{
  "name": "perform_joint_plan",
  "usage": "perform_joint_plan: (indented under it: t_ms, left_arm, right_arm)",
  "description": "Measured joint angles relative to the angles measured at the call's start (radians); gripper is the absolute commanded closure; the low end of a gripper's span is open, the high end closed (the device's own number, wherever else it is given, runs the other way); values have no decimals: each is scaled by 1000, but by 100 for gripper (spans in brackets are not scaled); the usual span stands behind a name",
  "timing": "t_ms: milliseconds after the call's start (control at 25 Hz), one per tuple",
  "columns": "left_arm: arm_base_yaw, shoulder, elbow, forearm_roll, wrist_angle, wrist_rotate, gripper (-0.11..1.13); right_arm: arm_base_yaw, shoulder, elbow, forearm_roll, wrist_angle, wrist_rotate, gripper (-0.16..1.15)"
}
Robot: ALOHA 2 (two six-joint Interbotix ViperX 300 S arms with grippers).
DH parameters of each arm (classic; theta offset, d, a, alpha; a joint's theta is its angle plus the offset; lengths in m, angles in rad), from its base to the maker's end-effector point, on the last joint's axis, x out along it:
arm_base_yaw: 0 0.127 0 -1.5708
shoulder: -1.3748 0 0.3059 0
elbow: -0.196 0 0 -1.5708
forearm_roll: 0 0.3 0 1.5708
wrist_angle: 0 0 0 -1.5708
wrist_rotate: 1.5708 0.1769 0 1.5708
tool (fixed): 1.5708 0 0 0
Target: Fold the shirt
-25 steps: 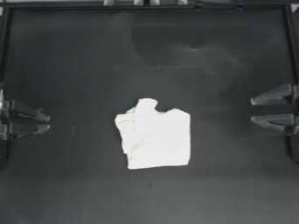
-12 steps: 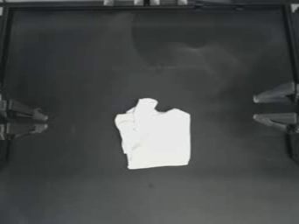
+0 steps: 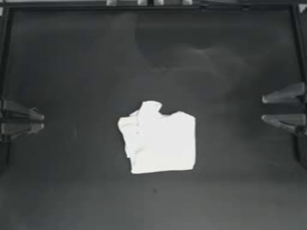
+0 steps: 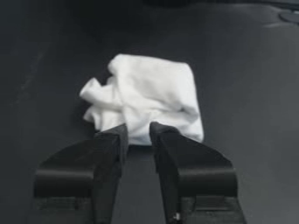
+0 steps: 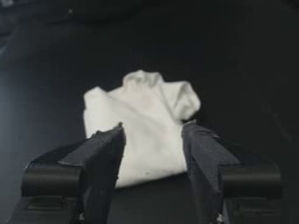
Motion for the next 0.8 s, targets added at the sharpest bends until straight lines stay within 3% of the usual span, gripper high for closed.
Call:
perform_joint_plan:
  t_ms: [800]
  left_arm:
    - [5,-120,28,-2,5,0,35]
  right_arm:
    - [0,-92,26,6,-3,-2,18]
